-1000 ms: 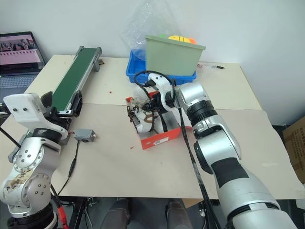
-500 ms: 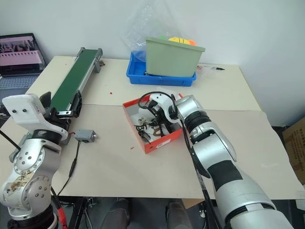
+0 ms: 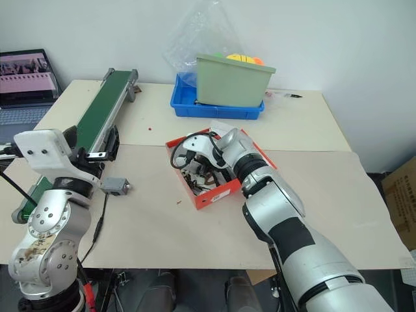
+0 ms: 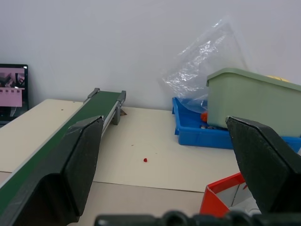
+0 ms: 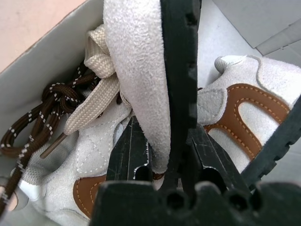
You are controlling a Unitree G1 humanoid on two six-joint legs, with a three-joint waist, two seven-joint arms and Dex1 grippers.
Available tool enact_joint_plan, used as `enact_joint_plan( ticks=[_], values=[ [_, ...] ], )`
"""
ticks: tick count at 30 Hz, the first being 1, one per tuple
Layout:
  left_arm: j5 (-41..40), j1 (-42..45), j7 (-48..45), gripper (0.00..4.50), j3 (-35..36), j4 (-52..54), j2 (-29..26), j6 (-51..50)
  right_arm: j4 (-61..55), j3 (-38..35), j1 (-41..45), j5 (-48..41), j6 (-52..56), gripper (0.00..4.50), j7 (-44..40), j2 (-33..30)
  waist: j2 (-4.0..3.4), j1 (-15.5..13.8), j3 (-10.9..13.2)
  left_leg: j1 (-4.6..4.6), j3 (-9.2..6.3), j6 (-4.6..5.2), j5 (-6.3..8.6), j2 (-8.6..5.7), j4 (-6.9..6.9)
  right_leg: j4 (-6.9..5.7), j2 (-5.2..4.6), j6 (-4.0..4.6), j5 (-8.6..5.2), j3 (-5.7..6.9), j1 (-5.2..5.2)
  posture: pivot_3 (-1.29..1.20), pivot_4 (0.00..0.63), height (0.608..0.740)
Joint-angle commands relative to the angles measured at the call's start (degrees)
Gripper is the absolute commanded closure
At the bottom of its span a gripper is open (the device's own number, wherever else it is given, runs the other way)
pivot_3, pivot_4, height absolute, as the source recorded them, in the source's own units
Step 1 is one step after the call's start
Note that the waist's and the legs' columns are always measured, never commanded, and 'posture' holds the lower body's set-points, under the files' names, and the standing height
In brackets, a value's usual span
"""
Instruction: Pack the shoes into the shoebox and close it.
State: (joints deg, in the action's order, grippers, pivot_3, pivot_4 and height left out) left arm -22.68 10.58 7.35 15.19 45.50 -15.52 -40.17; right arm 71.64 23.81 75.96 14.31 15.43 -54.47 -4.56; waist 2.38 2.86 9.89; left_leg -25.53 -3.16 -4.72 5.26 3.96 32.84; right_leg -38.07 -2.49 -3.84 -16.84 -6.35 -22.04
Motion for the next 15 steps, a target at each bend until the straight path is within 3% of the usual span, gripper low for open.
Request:
enact_joint_plan(
  ticks=[1,5,8,15],
  values=[
    [0.7,1.1,-0.1,0.0,0.0,2.1,0.0,0.6,2.4,-3.3,0.4,-1.1,2.2,2.47,2.0,0.9,-0.03,0.1,0.0,-0.02,0.0,0.0,-0.01,0.0,0.0,-0.01,0.0,0.0,0.0,-0.01,-0.04,0.0,0.15,0.74],
    [0.7,2.0,-0.6,0.0,-0.5,1.3,0.1,0.5,2.4,-8.3,2.9,-4.1,5.7,1.15,1.4,0.8,-0.05,-0.2,0.0,-0.15,0.0,0.05,-0.03,-0.01,-0.01,0.0,0.0,0.0,0.0,-0.01,-0.12,0.0,0.15,0.74],
    [0.2,4.0,-1.2,0.0,-1.2,0.1,0.2,0.4,1.9,-15.9,6.9,-10.9,14.6,0.13,-2.4,0.8,-0.07,-0.2,0.1,-0.37,-0.02,0.07,-0.05,-0.01,-0.01,0.0,0.0,0.02,0.0,0.0,-0.29,0.0,0.15,0.74],
    [0.2,8.0,-3.2,0.0,-1.8,-2.1,-0.7,0.2,-0.9,-25.8,11.9,-19.0,24.4,0.05,-3.1,-2.2,-0.13,-0.2,0.2,-0.48,-0.05,0.08,-0.04,-0.01,-0.02,0.04,0.0,0.01,0.0,0.06,-0.37,0.0,0.15,0.74]
  ],
)
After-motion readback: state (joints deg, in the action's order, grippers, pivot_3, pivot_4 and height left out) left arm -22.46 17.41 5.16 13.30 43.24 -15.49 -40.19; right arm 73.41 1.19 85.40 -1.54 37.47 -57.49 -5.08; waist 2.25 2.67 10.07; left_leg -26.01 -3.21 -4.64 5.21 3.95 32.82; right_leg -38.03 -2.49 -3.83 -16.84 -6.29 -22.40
